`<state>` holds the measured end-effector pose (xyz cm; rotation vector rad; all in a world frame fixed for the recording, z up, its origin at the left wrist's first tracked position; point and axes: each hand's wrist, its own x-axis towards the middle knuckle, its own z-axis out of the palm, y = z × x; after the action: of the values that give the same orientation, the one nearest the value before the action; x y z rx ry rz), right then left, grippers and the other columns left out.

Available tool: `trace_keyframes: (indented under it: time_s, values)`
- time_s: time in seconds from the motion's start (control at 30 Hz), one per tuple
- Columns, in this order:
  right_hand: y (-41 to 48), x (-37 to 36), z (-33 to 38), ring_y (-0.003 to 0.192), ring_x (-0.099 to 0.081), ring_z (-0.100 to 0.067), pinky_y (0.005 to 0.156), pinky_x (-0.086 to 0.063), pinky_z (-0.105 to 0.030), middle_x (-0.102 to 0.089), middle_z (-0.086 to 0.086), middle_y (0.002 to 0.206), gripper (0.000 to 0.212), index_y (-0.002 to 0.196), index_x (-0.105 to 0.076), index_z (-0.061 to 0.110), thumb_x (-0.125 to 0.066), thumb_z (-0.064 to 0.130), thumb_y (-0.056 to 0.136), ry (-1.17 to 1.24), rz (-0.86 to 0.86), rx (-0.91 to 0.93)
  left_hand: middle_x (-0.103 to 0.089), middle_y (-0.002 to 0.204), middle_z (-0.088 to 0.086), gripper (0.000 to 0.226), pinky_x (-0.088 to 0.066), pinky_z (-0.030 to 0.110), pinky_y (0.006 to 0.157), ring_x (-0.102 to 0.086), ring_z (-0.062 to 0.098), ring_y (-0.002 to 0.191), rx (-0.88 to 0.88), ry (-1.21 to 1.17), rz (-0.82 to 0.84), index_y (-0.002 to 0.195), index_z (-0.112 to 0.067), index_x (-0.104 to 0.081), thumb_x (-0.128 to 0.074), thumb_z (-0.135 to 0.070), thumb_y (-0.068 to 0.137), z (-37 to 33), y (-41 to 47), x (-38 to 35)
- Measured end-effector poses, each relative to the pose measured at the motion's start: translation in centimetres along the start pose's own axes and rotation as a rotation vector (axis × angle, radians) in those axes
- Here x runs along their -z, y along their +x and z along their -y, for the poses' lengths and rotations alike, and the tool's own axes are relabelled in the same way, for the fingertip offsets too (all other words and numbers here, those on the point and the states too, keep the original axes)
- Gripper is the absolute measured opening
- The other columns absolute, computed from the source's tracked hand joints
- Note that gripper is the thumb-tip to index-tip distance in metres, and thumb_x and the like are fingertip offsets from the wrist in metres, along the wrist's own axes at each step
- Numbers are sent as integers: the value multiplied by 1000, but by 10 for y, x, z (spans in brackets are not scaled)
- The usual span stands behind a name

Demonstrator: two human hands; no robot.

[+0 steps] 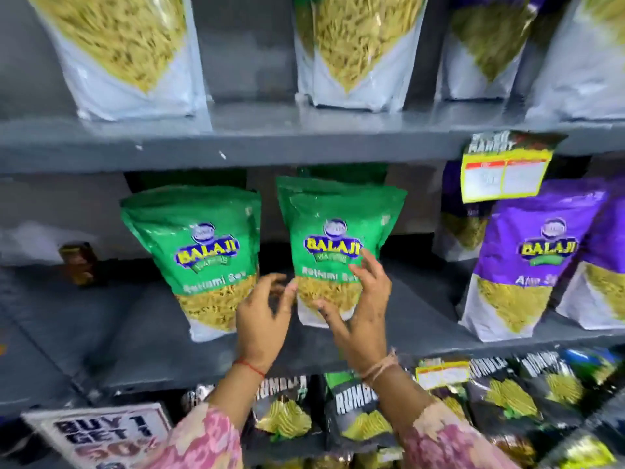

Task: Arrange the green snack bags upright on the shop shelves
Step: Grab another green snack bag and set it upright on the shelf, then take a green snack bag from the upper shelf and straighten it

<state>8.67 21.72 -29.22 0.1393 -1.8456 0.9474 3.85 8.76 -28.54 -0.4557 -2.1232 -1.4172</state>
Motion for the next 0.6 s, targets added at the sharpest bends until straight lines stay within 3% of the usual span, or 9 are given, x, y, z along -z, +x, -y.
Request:
trace_keyframes:
  time_s: [0.07, 0.17, 0.23, 0.27, 0.37, 0.43, 0.5, 0.6]
  values:
    - [46, -2, 47, 127, -33, -11, 109, -29, -27, -40, -13, 133, 52, 116, -40, 13, -58, 47, 81, 95, -107, 209, -70, 80, 6, 35, -51, 30, 67, -65, 18, 71, -133, -65, -108, 89, -11, -62, -52, -44, 79, -42, 29, 26]
    - [120, -6, 116, 120, -41, -24, 97, -44, -43, -37, -5, 129, 50, 115, -41, 11, -61, 42, 81, 246, -262, 462, -62, 77, -2, 22, -43, 10, 67, -57, 4, 69, -349, -183, -290, 89, -15, -59, -52, -34, 82, -102, 78, 73]
    - [168, -13, 148, 116, -45, -27, 87, -49, -50, -35, -1, 127, 51, 115, -42, 9, -64, 38, 79, 269, -303, 541, -60, 72, -2, 20, -42, 11, 63, -55, 6, 64, -409, -187, -399, 87, -12, -59, -57, -31, 82, -130, 108, 102]
    - [191, -19, 161, 111, -48, -29, 87, -50, -47, -37, -1, 125, 52, 116, -43, 6, -65, 35, 79, 269, -281, 537, -61, 72, 1, 22, -43, 15, 63, -54, 7, 63, -402, -188, -440, 87, -9, -59, -59, -30, 81, -139, 124, 115]
    - [250, -52, 181, 106, -52, -31, 88, -43, -19, -47, -18, 120, 57, 117, -44, -3, -71, 25, 75, 282, -30, 280, -63, 89, 16, 34, -46, 31, 75, -57, 18, 78, -292, -170, -572, 98, -2, -54, -68, -23, 75, -146, 175, 151]
    - [278, -78, 179, 118, -46, -30, 96, -38, -24, -44, -22, 130, 66, 124, -38, -2, -73, 23, 74, 302, 191, -16, -59, 109, 25, 55, -42, 38, 86, -56, 34, 99, -114, -91, -587, 108, 2, -49, -75, -24, 69, -135, 207, 168]
    - [294, -101, 170, 130, -37, -29, 102, -36, -32, -34, -22, 143, 77, 133, -26, -3, -71, 21, 76, 334, 406, -269, -52, 126, 26, 77, -41, 40, 96, -50, 37, 115, 77, -1, -449, 121, 4, -40, -79, -28, 63, -115, 230, 178]
    - [301, -127, 158, 135, -31, -32, 105, -35, -36, -26, -18, 150, 87, 140, -12, -1, -70, 18, 77, 381, 626, -446, -48, 134, 23, 87, -44, 49, 98, -49, 37, 120, 183, -13, -229, 128, 1, -35, -82, -25, 60, -87, 248, 182]
